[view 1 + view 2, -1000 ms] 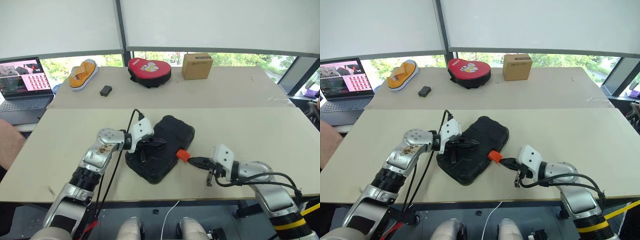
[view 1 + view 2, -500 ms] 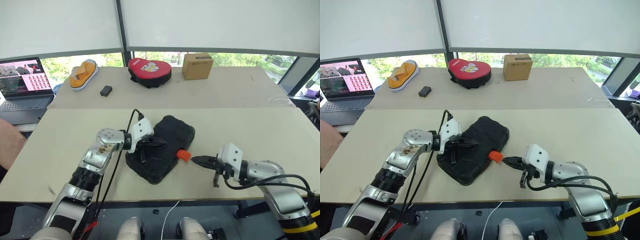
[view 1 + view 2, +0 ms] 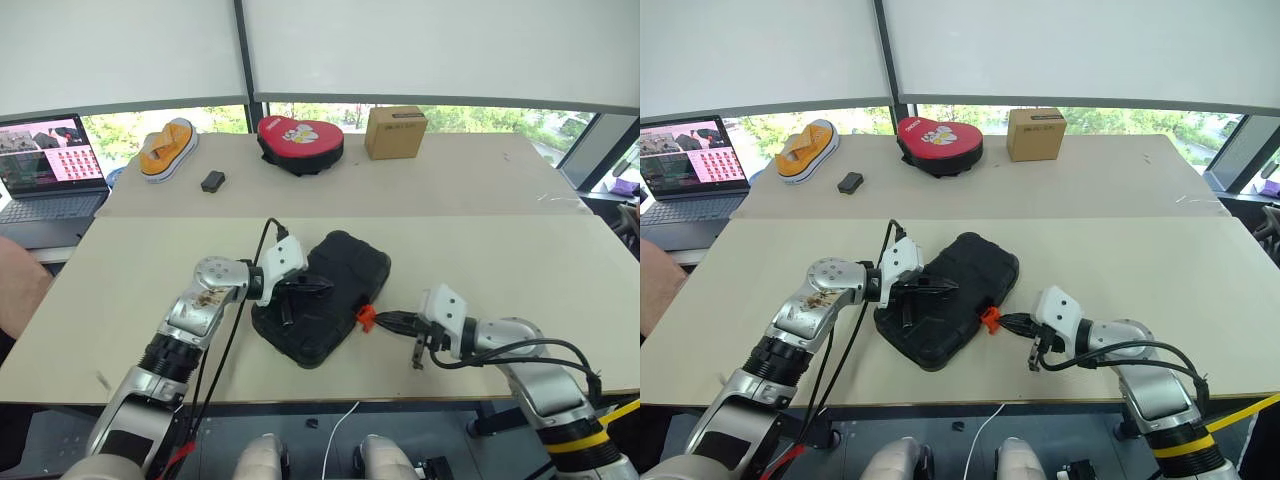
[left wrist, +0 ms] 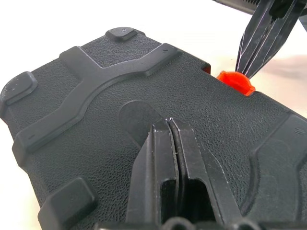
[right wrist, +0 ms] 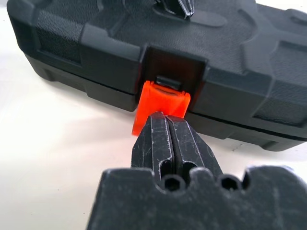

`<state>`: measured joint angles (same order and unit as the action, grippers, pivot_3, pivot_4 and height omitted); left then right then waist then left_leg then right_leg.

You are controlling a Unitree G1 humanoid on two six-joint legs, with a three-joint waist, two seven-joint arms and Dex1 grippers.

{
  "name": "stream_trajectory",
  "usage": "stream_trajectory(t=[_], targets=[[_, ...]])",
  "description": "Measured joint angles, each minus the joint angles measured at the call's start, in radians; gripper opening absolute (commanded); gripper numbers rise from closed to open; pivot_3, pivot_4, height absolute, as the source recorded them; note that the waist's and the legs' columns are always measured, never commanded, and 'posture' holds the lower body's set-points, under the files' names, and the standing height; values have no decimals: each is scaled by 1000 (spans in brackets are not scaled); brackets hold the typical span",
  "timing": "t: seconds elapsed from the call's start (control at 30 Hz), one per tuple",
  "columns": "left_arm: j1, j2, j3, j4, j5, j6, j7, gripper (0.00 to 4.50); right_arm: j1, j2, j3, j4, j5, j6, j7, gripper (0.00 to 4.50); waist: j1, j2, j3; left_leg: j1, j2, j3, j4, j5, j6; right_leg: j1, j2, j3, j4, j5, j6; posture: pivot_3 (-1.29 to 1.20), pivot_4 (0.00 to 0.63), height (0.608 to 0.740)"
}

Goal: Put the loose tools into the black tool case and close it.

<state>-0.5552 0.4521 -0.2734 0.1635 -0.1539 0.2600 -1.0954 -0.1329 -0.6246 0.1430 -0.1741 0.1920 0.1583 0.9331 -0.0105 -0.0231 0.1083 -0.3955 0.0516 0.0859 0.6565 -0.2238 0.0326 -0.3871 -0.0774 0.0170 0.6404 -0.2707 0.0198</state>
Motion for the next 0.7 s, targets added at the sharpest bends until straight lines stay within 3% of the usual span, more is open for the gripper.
stream_trajectory(t=[0.4, 0.7], targets=[[-4, 6, 6, 6, 0, 0, -8, 105, -20, 74, 21, 87, -51, -48, -11, 0, -3, -2, 1, 4, -1, 0, -6, 0, 0, 0, 0, 4, 0, -1, -2, 0, 150, 740], [-1, 7, 9, 6, 0, 0, -10, 105, -10, 116, -40, 50, 8, -94, -26, 0, -3, -3, 2, 8, -1, 0, -11, 0, 0, 0, 1, 5, 0, 1, 2, 0, 150, 740]])
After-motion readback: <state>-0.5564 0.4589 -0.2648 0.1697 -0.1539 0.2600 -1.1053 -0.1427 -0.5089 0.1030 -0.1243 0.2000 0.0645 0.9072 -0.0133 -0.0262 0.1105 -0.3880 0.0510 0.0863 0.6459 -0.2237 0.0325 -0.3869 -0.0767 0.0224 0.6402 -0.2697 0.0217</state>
